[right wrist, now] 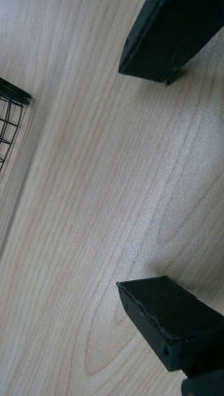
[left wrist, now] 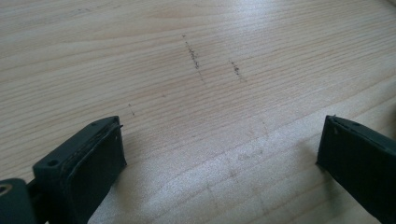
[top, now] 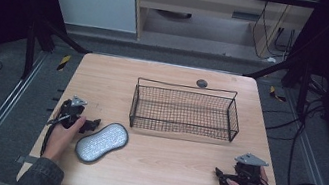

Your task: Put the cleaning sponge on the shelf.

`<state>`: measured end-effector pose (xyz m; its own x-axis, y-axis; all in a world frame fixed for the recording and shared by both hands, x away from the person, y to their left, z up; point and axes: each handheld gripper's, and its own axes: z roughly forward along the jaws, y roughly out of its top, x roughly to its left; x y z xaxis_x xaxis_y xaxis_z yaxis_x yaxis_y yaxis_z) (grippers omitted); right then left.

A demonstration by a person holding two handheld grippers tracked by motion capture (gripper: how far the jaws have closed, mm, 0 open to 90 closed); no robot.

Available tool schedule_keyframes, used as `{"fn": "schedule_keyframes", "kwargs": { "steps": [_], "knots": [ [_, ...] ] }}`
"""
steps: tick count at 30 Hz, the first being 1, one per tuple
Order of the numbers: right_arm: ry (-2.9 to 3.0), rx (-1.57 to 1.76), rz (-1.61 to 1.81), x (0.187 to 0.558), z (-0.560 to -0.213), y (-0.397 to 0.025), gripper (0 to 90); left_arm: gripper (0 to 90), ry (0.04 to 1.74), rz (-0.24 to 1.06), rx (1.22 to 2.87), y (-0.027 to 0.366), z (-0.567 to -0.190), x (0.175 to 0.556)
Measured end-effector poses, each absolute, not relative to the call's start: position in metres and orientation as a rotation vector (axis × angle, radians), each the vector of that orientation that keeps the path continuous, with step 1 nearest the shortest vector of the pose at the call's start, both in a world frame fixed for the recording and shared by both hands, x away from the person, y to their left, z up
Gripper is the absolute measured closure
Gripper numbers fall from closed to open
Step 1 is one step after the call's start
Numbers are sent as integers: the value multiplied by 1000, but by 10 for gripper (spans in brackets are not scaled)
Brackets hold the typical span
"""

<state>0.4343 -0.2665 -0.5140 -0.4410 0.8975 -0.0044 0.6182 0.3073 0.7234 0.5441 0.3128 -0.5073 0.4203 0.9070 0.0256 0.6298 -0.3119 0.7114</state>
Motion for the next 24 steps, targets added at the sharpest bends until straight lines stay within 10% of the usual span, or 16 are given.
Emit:
{"fn": "schedule_keyframes", "kwargs": {
  "steps": [24],
  "knots": [
    [2172,1346,925,434,-514,-267,3,41,1112,669,2072,292,-445,501]
  ]
}}
